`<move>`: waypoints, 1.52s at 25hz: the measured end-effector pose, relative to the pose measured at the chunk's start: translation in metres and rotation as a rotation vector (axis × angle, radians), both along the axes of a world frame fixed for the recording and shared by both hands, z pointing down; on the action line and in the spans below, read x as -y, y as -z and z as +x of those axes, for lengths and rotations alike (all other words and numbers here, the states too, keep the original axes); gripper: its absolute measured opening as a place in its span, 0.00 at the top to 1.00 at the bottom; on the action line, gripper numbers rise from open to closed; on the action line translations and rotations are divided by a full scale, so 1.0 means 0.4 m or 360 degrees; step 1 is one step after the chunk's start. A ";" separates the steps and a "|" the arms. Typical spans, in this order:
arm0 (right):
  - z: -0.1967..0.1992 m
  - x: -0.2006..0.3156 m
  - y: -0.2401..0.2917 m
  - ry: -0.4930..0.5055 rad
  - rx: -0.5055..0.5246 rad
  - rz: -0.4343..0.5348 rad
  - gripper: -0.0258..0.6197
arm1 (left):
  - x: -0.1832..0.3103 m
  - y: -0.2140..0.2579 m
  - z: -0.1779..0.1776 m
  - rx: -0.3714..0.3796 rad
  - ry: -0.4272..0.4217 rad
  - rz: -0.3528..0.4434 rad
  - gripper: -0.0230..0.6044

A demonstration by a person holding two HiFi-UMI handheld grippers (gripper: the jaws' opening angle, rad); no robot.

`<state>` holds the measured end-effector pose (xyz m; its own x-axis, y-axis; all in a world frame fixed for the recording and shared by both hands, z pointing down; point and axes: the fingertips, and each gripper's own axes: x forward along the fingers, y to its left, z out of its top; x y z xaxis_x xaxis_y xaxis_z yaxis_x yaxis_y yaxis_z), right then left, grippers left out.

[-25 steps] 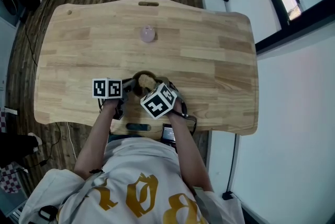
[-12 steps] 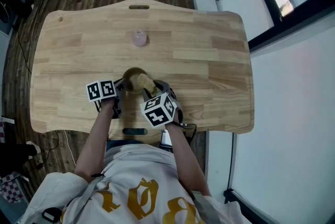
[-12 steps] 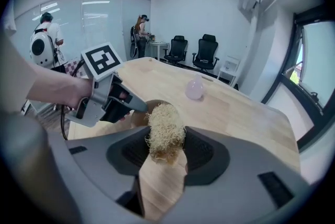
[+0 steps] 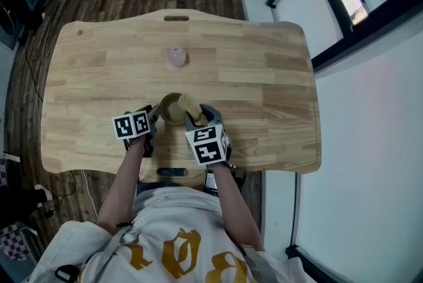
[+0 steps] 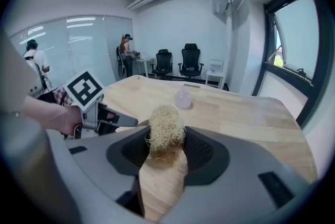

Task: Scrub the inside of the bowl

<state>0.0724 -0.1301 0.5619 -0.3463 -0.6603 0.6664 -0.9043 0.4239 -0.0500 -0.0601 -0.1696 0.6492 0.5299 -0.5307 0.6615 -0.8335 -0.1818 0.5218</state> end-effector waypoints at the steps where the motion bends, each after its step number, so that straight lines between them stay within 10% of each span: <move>1: 0.003 0.000 0.008 -0.0025 0.0026 0.0024 0.69 | -0.004 0.014 -0.014 0.0042 -0.0002 0.0038 0.77; 4: 0.015 -0.005 0.038 -0.0082 0.0065 0.0101 0.69 | -0.018 0.082 -0.024 0.0041 -0.0045 0.0156 0.77; 6: 0.027 -0.004 0.061 -0.0105 0.0060 0.0143 0.69 | -0.025 0.132 -0.008 0.0027 -0.0112 0.0254 0.95; 14: 0.074 0.003 0.144 -0.0191 0.0010 0.0321 0.69 | -0.026 0.365 0.033 -0.0193 -0.0138 0.0747 0.96; 19: 0.104 -0.001 0.204 -0.0266 0.0004 0.0416 0.69 | -0.013 0.473 0.034 -0.0033 -0.0211 0.0948 0.96; 38: 0.137 -0.025 0.214 -0.0280 -0.0020 0.0457 0.69 | -0.031 0.449 0.067 0.0035 -0.0263 0.0897 0.96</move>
<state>0.1270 -0.1203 0.4763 -0.2031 -0.8707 0.4479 -0.9647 0.2562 0.0607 -0.0334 -0.1571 0.4696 0.6246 -0.7154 0.3132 -0.7802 -0.5543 0.2898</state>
